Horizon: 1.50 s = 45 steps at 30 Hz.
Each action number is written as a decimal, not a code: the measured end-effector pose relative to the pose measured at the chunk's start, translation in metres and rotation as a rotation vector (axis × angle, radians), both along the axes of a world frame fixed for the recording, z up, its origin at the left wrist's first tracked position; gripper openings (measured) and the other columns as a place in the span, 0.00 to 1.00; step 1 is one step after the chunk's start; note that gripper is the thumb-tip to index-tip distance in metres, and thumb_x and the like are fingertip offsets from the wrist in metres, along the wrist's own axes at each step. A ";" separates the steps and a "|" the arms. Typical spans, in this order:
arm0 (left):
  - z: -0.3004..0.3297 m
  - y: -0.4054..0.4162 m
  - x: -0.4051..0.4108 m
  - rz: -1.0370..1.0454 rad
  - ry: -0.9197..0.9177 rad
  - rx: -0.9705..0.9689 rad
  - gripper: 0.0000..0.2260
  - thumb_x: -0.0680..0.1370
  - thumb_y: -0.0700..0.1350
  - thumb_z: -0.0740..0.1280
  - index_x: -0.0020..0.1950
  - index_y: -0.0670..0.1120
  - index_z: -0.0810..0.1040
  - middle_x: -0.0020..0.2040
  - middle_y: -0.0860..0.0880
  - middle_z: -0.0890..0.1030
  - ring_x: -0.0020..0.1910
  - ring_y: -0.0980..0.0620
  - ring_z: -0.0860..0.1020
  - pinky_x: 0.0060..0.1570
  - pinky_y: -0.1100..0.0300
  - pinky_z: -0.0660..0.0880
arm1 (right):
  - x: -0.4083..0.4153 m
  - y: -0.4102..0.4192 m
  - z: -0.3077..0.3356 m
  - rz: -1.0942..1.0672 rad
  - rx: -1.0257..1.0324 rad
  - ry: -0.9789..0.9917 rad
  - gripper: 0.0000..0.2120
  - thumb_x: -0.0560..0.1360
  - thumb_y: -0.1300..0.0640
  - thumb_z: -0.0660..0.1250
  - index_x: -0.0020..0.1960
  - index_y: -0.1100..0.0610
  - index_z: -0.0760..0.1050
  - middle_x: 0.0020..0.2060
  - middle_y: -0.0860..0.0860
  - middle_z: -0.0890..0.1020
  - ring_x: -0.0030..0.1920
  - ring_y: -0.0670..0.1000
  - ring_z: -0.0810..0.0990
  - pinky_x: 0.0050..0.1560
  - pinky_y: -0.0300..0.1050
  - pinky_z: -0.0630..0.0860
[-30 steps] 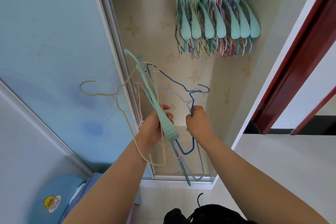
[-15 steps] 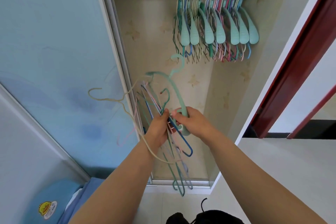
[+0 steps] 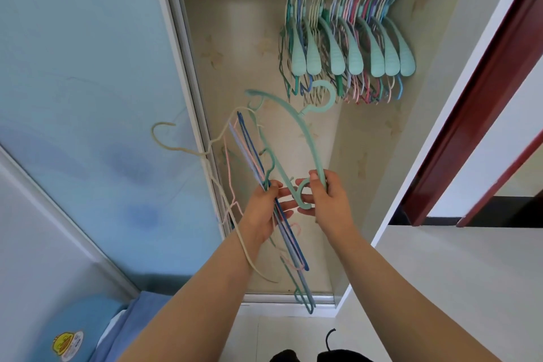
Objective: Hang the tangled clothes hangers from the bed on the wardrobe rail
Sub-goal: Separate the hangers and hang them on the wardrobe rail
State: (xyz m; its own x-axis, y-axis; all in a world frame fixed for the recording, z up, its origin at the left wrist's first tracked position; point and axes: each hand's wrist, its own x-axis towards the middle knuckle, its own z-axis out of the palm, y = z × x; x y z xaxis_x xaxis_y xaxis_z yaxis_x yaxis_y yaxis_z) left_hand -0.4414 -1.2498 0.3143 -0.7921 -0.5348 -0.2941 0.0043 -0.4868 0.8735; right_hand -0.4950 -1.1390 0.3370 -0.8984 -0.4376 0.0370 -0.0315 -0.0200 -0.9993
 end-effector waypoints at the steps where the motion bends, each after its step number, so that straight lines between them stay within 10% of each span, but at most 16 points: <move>1: 0.000 -0.001 -0.001 0.031 -0.020 0.003 0.09 0.84 0.45 0.54 0.48 0.45 0.69 0.34 0.50 0.83 0.27 0.52 0.80 0.25 0.63 0.73 | -0.001 0.001 0.005 0.011 -0.004 -0.022 0.04 0.81 0.52 0.59 0.50 0.50 0.71 0.46 0.51 0.84 0.43 0.54 0.84 0.39 0.51 0.83; 9: -0.012 -0.027 0.008 0.034 -0.112 0.007 0.15 0.84 0.49 0.55 0.38 0.48 0.65 0.23 0.54 0.59 0.19 0.57 0.56 0.20 0.68 0.54 | -0.023 0.014 0.034 0.119 0.056 -0.102 0.07 0.80 0.50 0.62 0.54 0.53 0.73 0.48 0.56 0.82 0.46 0.52 0.81 0.38 0.50 0.83; 24: -0.027 -0.052 0.026 -0.007 0.104 0.424 0.12 0.83 0.44 0.54 0.39 0.46 0.67 0.24 0.52 0.64 0.17 0.58 0.60 0.16 0.68 0.57 | -0.016 -0.013 0.000 0.047 0.639 0.563 0.10 0.80 0.46 0.55 0.58 0.49 0.67 0.40 0.51 0.79 0.39 0.55 0.78 0.43 0.51 0.78; 33: -0.016 -0.046 0.023 0.014 0.264 0.565 0.14 0.83 0.48 0.55 0.45 0.43 0.74 0.23 0.52 0.68 0.16 0.58 0.63 0.15 0.69 0.61 | -0.016 -0.033 -0.026 -0.126 0.077 -0.124 0.06 0.82 0.50 0.55 0.50 0.52 0.67 0.43 0.48 0.81 0.40 0.49 0.78 0.26 0.38 0.64; 40: -0.010 -0.049 0.022 0.030 0.212 0.500 0.13 0.83 0.46 0.55 0.45 0.42 0.74 0.22 0.53 0.65 0.15 0.59 0.60 0.14 0.69 0.56 | -0.029 -0.032 -0.039 0.052 0.754 0.496 0.13 0.81 0.44 0.54 0.55 0.54 0.66 0.39 0.53 0.77 0.41 0.59 0.77 0.40 0.48 0.71; 45: 0.007 -0.057 0.008 0.056 0.115 0.396 0.12 0.84 0.45 0.53 0.47 0.42 0.73 0.21 0.53 0.64 0.15 0.59 0.59 0.15 0.69 0.56 | -0.024 -0.057 -0.006 0.039 0.784 0.578 0.18 0.81 0.43 0.51 0.58 0.58 0.64 0.44 0.57 0.78 0.43 0.61 0.78 0.40 0.50 0.74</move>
